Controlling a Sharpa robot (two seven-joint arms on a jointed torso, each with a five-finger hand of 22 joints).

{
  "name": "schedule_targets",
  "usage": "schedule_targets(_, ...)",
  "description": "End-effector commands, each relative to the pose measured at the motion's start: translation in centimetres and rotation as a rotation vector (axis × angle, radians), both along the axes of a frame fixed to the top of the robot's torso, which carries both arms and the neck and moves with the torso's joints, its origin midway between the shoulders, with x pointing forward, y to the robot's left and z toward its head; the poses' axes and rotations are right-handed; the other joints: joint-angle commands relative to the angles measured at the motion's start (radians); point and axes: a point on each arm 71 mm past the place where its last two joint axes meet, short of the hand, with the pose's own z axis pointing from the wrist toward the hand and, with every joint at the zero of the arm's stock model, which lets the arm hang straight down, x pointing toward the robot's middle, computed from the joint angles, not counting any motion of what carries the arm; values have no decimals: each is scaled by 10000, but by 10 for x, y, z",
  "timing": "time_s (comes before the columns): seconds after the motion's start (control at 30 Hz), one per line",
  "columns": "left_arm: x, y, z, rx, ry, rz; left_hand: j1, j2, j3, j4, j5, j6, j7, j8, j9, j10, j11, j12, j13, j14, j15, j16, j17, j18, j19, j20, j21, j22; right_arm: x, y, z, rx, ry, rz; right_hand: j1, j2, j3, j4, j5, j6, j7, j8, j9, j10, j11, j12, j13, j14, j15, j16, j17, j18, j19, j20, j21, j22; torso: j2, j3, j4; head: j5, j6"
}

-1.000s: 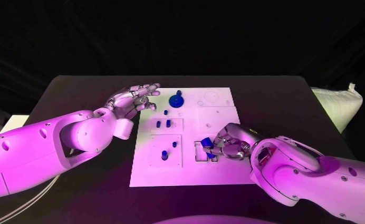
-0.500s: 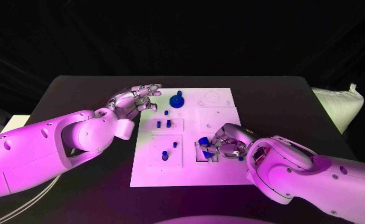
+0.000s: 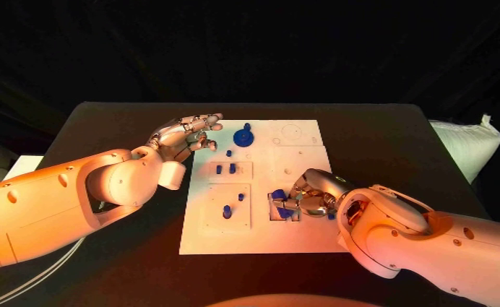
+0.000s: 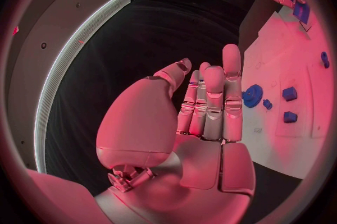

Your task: Assemble the parts on the task board

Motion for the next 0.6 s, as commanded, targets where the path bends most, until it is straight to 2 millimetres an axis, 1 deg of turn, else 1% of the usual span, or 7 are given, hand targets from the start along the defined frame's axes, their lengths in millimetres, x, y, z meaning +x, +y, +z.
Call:
schedule_targets(0.03, -1, -2, 1, -123, -97, -177, -1, 57, -18, -37, 29, -84, -6, 43, 4, -94, -10, 61, 15, -75, -2, 3, -10, 184, -1, 55, -40, -16, 0, 1, -1, -369, -80, 256, -132, -16, -93, 9, -112, 40, 48, -46, 25, 701, -338, 1226, 2140, 944, -81, 8, 2149, -184, 620, -74, -14, 1619, -2, -1, -7, 2, -1)
schedule_targets(0.07, -1, -2, 1, -123, -97, -175, -1, 57, -18, -37, 29, -84, -6, 43, 4, -94, -10, 61, 15, -75, -2, 3, -10, 184, -1, 55, -40, -16, 0, 0, -1, -382, -103, 246, -189, -8, -147, 14, -263, 37, 49, -55, 48, 694, -337, 1200, 2131, 942, -80, 2, 2140, -180, 614, -74, -26, 1605, -3, -2, -8, -3, 1)
schedule_targets(0.2, -1, -2, 1, -121, -97, -172, -1, 57, -18, -37, 29, -84, -6, 43, 4, -94, -10, 61, 15, -75, -2, 3, -10, 184, -1, 55, -40, -16, 1, 0, -1, -358, -205, 208, -565, -1, -467, 32, -1288, -18, 69, -121, 162, 634, -317, 1005, 2047, 925, -66, -44, 2061, -159, 574, -66, -97, 1524, 3, 3, -1, -14, 8)
schedule_targets(0.33, -1, -2, 1, -119, -98, -168, -1, 57, -18, -37, 29, -84, -6, 43, 4, -94, -10, 61, 15, -75, -2, 3, -10, 184, -1, 55, -40, -16, 2, 0, 0, -218, -385, 97, -1274, -230, -719, 54, -2389, -215, 153, -255, 226, 442, -243, 525, 1784, 905, -6, -98, 1977, -131, 514, -18, -195, 1413, 5, 6, 1, -23, 20)
schedule_targets(0.47, -1, -2, 1, -114, -97, -161, -1, 57, -18, -37, 29, -84, -6, 43, 4, -94, -10, 61, 15, -75, -2, 3, -10, 184, -1, 55, -40, -16, 3, 0, 1, -111, -557, 33, -2016, -620, -582, 68, -2521, -317, 198, -327, 294, 292, -200, 140, 1578, 892, 32, -131, 1931, -113, 474, 23, -261, 1345, 9, 9, -2, -17, 20)
schedule_targets(0.53, -1, -2, 1, -113, -96, -160, -1, 57, -18, -37, 29, -84, -6, 43, 4, -94, -10, 61, 15, -75, -2, 3, -10, 184, -1, 55, -40, -16, 3, 0, 2, -63, -623, 35, -2178, -752, -403, 69, -2519, -323, 200, -338, 328, 289, -197, 114, 1575, 890, 35, -139, 1921, -112, 472, 29, -268, 1341, 5, 8, -5, -14, 16)
schedule_targets(0.6, -1, -2, 1, -114, -97, -161, -1, 57, -18, -37, 29, -84, -6, 43, 4, -94, -10, 61, 15, -75, -2, 3, -10, 184, -1, 55, -40, -16, 2, 1, 3, -1, -691, 50, -2181, -780, -332, 63, -2510, -316, 198, -337, 343, 298, -199, 126, 1586, 894, 36, -130, 1937, -116, 480, 31, -255, 1358, 6, 14, -10, -23, 14)
